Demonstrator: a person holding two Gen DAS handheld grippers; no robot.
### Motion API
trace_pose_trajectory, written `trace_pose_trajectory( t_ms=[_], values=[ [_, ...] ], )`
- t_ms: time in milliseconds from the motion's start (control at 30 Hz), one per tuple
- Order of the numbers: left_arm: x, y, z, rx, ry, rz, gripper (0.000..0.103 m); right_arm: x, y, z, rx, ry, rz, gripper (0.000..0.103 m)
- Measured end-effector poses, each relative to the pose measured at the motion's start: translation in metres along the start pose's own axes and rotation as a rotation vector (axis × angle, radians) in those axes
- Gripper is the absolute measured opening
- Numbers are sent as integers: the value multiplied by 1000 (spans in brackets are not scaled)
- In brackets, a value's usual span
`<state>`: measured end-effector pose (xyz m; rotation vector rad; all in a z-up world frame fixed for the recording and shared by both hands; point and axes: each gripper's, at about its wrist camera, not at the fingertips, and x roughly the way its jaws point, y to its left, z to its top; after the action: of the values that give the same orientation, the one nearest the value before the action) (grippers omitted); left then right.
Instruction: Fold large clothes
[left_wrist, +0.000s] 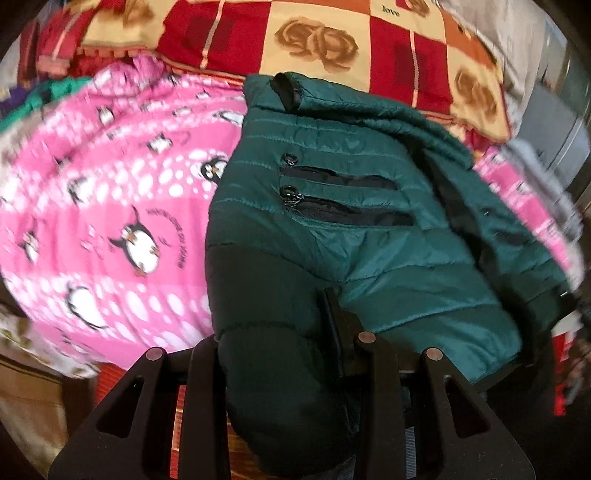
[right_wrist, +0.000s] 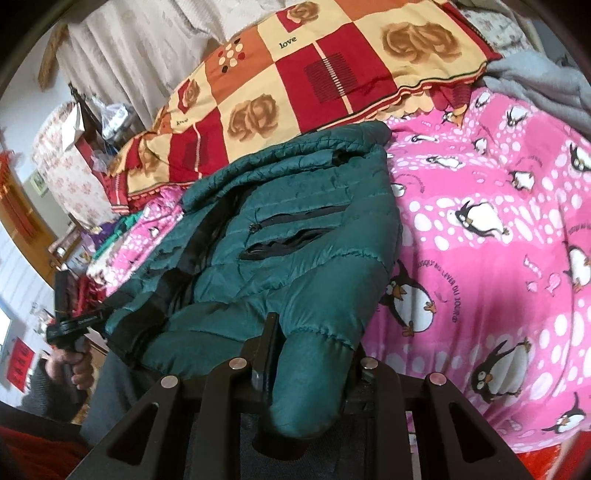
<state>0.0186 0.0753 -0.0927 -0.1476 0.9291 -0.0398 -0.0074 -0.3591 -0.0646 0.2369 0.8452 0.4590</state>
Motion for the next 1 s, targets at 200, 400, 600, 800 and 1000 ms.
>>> trace_pose_trajectory(
  t_ms=[200,400,600,800,1000],
  values=[
    [-3,-11,-2,59,-17,110,29,-4,19,4,-73,-16,-114,18],
    [-10,-9,0,47,-15,122,28,-13,26,4,-88,-45,-132,17],
    [-18,-8,0,41,-23,133,28,-21,30,2,-99,-59,-128,16],
    [-33,-4,0,33,-41,135,28,-31,36,1,-103,-84,-116,16],
    [-54,6,-8,15,-72,124,22,-46,43,-2,-107,-114,-91,15]
  ],
)
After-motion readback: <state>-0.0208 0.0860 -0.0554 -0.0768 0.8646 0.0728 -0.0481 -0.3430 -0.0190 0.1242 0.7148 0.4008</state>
